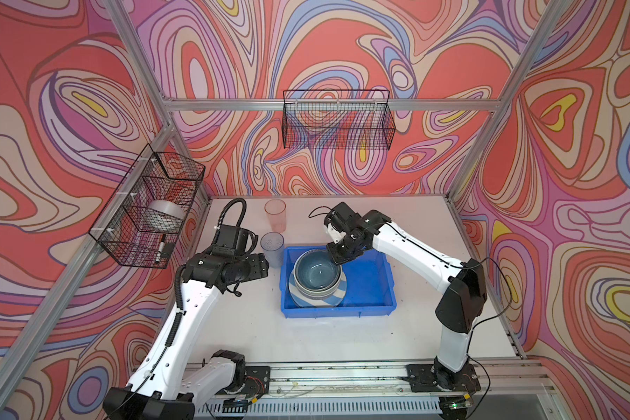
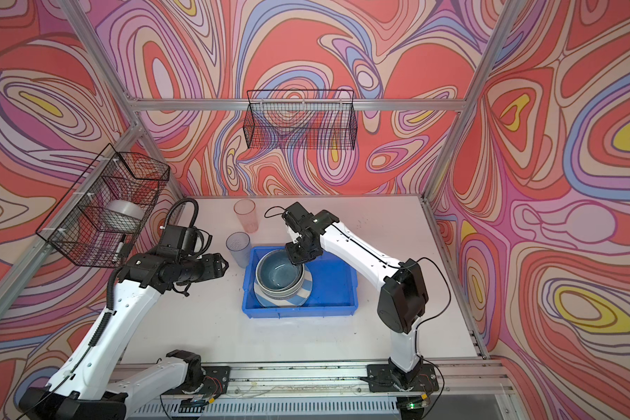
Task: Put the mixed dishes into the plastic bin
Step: 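Lower the teal bowl into the green bowl and open the right gripper, then grasp the clear blue tumbler with the left gripper while the right withdraws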
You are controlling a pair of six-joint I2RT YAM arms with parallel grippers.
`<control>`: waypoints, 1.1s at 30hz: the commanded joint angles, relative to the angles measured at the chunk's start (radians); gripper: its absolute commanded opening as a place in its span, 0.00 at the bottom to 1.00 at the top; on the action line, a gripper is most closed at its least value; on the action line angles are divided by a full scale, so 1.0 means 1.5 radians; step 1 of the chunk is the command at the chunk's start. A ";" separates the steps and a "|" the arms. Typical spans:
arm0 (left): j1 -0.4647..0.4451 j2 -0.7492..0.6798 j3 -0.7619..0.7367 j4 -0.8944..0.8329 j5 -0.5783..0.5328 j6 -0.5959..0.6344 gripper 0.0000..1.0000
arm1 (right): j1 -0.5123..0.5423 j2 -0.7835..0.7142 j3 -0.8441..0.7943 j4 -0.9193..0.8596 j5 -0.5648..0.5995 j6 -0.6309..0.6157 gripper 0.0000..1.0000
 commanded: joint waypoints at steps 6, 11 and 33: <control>0.019 0.039 0.002 0.046 0.006 -0.018 0.81 | 0.009 -0.036 0.008 0.010 0.001 0.008 0.25; 0.043 0.078 0.024 0.070 0.018 -0.012 0.79 | 0.009 -0.053 0.004 0.007 0.012 0.007 0.27; 0.118 0.417 0.272 0.030 0.106 0.058 0.45 | 0.005 -0.297 -0.248 0.157 0.026 0.031 0.64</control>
